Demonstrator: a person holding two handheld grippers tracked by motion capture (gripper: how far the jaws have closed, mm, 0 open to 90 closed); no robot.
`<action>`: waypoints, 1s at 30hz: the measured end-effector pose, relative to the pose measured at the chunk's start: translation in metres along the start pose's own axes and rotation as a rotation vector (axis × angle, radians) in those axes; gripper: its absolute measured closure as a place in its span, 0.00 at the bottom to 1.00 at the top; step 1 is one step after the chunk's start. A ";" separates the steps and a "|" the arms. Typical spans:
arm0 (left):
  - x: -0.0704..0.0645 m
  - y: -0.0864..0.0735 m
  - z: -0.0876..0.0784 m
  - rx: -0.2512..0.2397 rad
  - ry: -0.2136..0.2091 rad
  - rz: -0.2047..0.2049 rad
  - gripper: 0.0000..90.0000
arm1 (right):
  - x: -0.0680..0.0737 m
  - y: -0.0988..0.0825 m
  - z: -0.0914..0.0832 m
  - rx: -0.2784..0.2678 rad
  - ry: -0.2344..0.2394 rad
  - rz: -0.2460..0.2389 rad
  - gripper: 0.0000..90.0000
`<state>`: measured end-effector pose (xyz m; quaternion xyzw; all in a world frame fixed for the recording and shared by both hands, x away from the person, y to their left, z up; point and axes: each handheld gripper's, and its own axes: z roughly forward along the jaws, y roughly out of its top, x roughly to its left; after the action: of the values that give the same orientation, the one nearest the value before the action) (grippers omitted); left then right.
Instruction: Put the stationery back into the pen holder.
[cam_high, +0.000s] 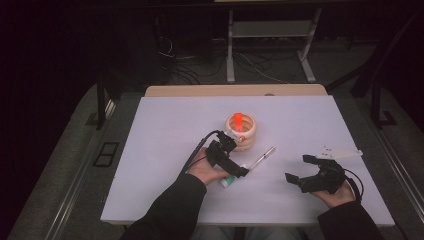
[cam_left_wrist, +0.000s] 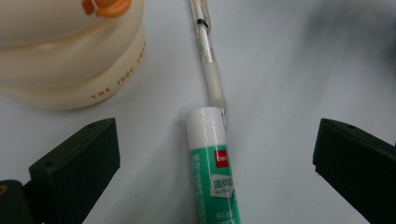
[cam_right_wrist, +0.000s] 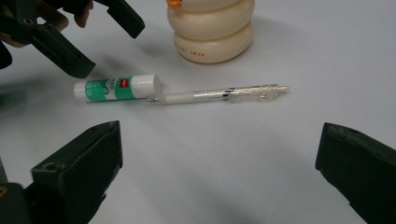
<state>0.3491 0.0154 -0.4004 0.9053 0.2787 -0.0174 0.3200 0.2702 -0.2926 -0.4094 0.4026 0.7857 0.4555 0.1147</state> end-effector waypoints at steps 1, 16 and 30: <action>0.000 0.000 0.001 0.002 0.000 0.001 0.01 | 0.000 0.000 0.000 0.000 0.000 0.000 0.00; -0.003 -0.003 0.016 0.062 -0.010 0.006 0.15 | 0.001 0.000 0.001 0.005 0.002 -0.011 0.00; -0.002 0.004 0.025 0.129 -0.027 0.004 0.30 | 0.002 0.000 0.002 0.010 0.007 -0.018 0.00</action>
<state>0.3532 -0.0024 -0.4178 0.9243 0.2709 -0.0470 0.2649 0.2701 -0.2899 -0.4104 0.3943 0.7920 0.4520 0.1140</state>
